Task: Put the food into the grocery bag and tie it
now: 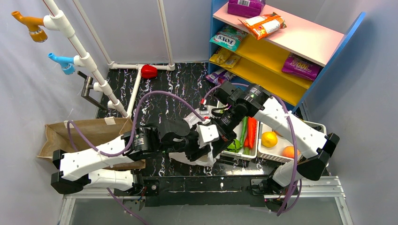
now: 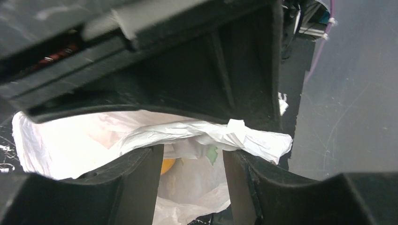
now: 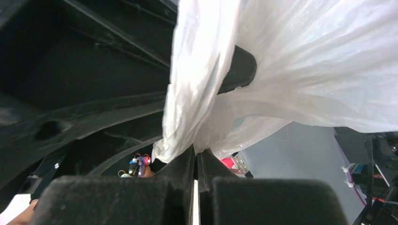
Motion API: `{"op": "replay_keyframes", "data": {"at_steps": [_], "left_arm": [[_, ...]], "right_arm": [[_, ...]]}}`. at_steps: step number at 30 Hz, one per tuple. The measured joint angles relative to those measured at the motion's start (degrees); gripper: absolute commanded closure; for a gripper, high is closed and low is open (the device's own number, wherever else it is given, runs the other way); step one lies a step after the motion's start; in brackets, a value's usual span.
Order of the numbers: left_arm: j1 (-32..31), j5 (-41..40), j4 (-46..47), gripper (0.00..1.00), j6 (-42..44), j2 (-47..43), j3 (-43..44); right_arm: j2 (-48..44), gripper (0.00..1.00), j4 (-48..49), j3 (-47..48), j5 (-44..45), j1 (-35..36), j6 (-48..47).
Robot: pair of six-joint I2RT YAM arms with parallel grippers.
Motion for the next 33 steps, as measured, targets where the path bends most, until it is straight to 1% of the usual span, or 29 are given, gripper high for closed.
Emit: {"op": "replay_keyframes", "data": {"at_steps": [4, 6, 8, 10, 13, 16, 17, 19, 21, 22, 24, 28, 31, 33], "left_arm": [[-0.17, -2.80, 1.75, 0.49, -0.46, -0.09, -0.28], [-0.20, -3.72, 2.21, 0.54, -0.55, -0.24, -0.35], [-0.20, -4.11, 2.97, 0.64, -0.68, -0.70, -0.79], [-0.22, -4.09, 3.30, 0.79, -1.09, -1.31, -1.29], [-0.39, -3.30, 3.91, 0.99, -1.62, -2.54, -2.23], [-0.42, -2.73, 4.15, 1.00, -2.40, -3.41, -2.69], [-0.42, -2.62, 4.15, 1.00, -2.60, -3.61, -2.75], [-0.42, -2.45, 4.13, 1.00, -3.02, -3.78, -2.75], [-0.39, -2.34, 4.13, 1.00, -3.41, -3.80, -2.75], [-0.39, -2.29, 4.13, 1.00, -3.58, -3.80, -2.75], [-0.42, -2.27, 4.11, 1.00, -3.82, -3.80, -2.75], [-0.42, -2.23, 4.07, 1.00, -4.44, -3.76, -2.75], [-0.42, -2.25, 4.00, 1.00, -4.79, -3.72, -2.75], [-0.42, -2.27, 3.91, 1.00, -5.33, -3.72, -2.75]], "right_arm": [[-0.26, 0.99, 0.52, -1.40, -0.76, 0.00, 0.07], [-0.31, 0.99, 0.55, -1.60, -1.03, 0.00, 0.04], [-0.33, 0.99, 0.85, -1.60, -1.22, 0.00, 0.07], [-0.33, 0.99, 1.36, -1.60, -1.22, 0.00, 0.09], [-0.33, 0.99, 2.43, -1.60, -1.27, 0.00, 0.52], [-0.33, 0.99, 3.26, -1.57, -1.29, 0.00, 1.07], [-0.33, 0.93, 3.30, -1.49, -1.20, 0.00, 1.16], [-0.31, 0.76, 3.08, -0.85, -0.61, 0.00, 1.27], [-0.31, 0.63, 2.67, 0.76, 0.63, -0.02, 1.51], [-0.35, 0.60, 2.60, 1.66, 1.36, -0.02, 1.53], [-0.81, 0.58, 2.75, 2.49, 2.91, -0.33, 1.75], [-3.30, 0.58, 3.56, 1.86, 5.38, -2.25, 2.27], [-7.82, 0.62, 6.58, -1.70, 6.62, -5.38, 3.21], [-12.20, 0.64, 9.38, -5.97, 6.73, -7.82, 4.17]]}}
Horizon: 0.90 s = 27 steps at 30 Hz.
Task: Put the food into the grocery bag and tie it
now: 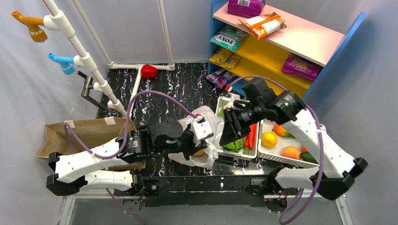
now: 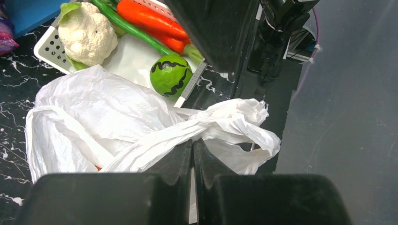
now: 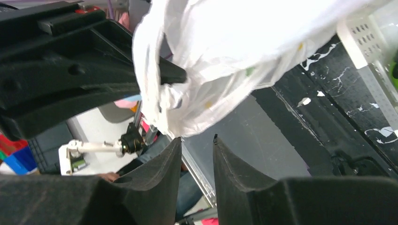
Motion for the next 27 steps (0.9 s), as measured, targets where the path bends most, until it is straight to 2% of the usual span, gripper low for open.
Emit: {"op": "replay_keyframes", "data": {"at_steps": [5, 10, 18, 27], "left_arm": [[0.00, -0.02, -0.07, 1.00, -1.73, 0.13, 0.00], [0.00, -0.04, 0.02, 1.00, -3.65, 0.42, 0.00], [0.00, -0.94, 1.03, 1.00, -6.91, 0.39, -0.37], [0.00, -3.45, 2.38, 1.00, -10.58, 0.33, -1.11]], "right_arm": [[-8.76, 0.73, 6.58, -9.90, -0.44, -2.58, 1.70], [-10.25, 0.75, 12.55, -16.02, -1.70, -2.71, 1.79], [-10.93, 0.73, 24.50, -22.80, -4.74, -2.71, 2.84], [-11.23, 0.69, 35.45, -27.04, -13.29, -1.62, 4.33]]}}
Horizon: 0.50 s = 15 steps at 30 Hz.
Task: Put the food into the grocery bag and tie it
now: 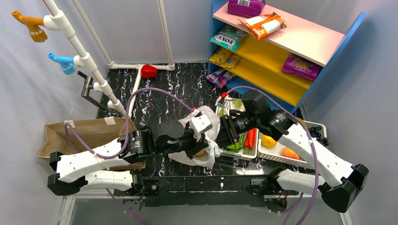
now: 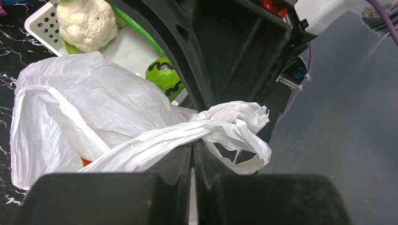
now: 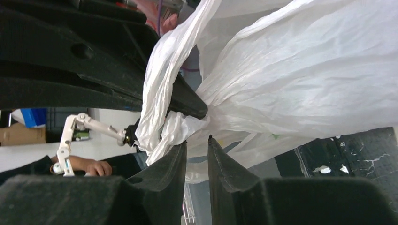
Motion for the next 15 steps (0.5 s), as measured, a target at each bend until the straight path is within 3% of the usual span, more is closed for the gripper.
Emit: {"op": "replay_keyframes", "data": {"at_steps": [5, 15], "left_arm": [[0.00, -0.92, 0.61, 1.00, -1.81, 0.04, 0.00], [-0.02, -1.16, 1.22, 1.00, -6.71, 1.95, 0.04]], "right_arm": [[-0.83, 0.67, 4.46, -3.13, -3.26, 1.64, 1.40], [-5.70, 0.53, 12.13, -9.16, -7.80, 2.21, 3.63]]}}
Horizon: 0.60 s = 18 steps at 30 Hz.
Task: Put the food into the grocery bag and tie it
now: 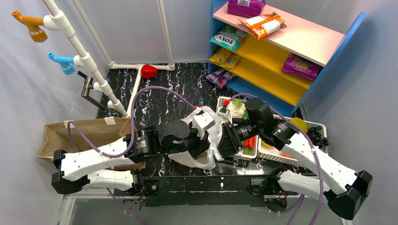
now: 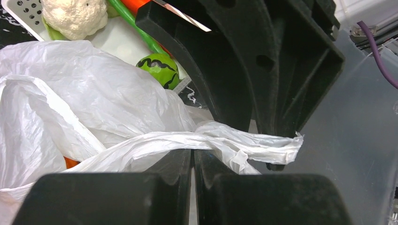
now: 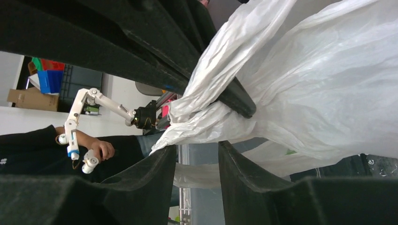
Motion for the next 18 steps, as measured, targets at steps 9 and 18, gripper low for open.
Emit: {"op": "replay_keyframes", "data": {"at_steps": [9, 18], "left_arm": [[-0.11, -2.34, 0.20, 1.00, -4.55, 1.79, 0.72], [-0.11, -7.23, 0.00, 1.00, -8.61, 2.95, 2.32]], "right_arm": [[-2.86, 0.50, 3.39, -3.61, 1.90, 0.00, 1.60], [-6.05, 0.49, 6.03, -4.35, 10.36, 0.66, 4.70]]}}
